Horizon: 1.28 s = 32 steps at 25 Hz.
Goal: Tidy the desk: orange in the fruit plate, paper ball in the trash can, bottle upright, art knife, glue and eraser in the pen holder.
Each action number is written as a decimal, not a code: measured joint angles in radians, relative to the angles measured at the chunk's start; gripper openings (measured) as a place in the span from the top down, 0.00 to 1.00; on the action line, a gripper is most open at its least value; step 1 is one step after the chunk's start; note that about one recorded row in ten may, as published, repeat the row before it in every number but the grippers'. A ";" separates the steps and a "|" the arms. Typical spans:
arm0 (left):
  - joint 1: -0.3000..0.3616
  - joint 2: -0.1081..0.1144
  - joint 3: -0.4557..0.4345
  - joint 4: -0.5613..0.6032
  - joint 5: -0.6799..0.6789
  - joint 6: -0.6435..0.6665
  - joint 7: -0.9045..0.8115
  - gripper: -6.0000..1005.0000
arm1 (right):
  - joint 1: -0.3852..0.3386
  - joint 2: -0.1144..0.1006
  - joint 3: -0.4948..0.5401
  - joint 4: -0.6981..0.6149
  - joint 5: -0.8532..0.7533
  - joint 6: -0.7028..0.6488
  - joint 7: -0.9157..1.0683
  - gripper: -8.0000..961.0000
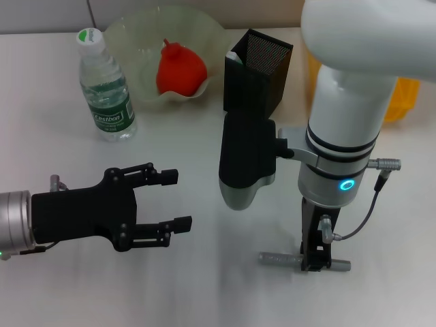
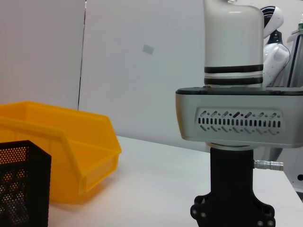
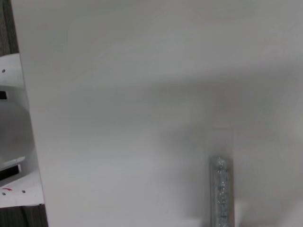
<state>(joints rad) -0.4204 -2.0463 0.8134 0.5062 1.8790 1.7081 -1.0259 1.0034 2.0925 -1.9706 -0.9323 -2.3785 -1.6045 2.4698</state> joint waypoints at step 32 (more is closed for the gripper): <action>0.000 0.002 -0.013 0.000 -0.002 -0.002 0.001 0.20 | -0.151 -0.015 0.458 -0.209 -0.089 -0.100 -0.194 0.85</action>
<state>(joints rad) -0.4206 -2.0441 0.8003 0.5063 1.8774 1.7058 -1.0247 0.8527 2.0773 -1.5130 -1.1417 -2.4679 -1.7043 2.2757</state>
